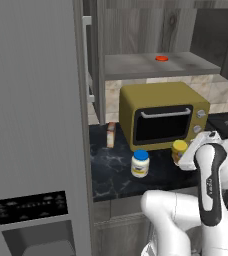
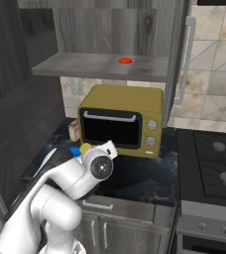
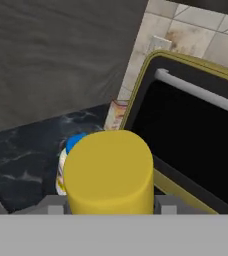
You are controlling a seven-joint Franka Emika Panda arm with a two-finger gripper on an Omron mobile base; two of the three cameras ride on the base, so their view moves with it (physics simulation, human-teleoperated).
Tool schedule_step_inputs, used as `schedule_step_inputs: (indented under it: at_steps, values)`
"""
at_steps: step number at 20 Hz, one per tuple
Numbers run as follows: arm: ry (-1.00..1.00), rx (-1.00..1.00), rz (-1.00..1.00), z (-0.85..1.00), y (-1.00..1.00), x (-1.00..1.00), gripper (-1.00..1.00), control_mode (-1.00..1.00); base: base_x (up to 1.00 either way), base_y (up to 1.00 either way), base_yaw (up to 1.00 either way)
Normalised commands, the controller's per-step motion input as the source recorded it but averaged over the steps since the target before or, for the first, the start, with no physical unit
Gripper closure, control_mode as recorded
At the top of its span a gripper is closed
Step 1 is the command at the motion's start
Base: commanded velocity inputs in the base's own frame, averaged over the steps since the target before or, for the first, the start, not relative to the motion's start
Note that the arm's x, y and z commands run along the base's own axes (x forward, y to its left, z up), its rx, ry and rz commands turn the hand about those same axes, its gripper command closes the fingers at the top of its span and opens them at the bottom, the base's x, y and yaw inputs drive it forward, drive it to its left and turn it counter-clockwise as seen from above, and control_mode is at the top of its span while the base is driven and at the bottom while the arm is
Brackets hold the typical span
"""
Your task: Pick the mustard and mayonnaise from the counter and place them in the cabinet.
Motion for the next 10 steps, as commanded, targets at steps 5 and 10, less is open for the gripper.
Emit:
schedule_step_inputs:
  at_steps: [5, 10]
  values:
    - [0.0, 0.0, -0.21, 0.4, 0.0, 0.0, 1.0, -1.0, 0.0, 0.0, 0.0]
    - [0.0, 0.05, -0.2, 0.4, 0.0, 0.0, 1.0, -1.0, 0.0, 0.0, 0.0]
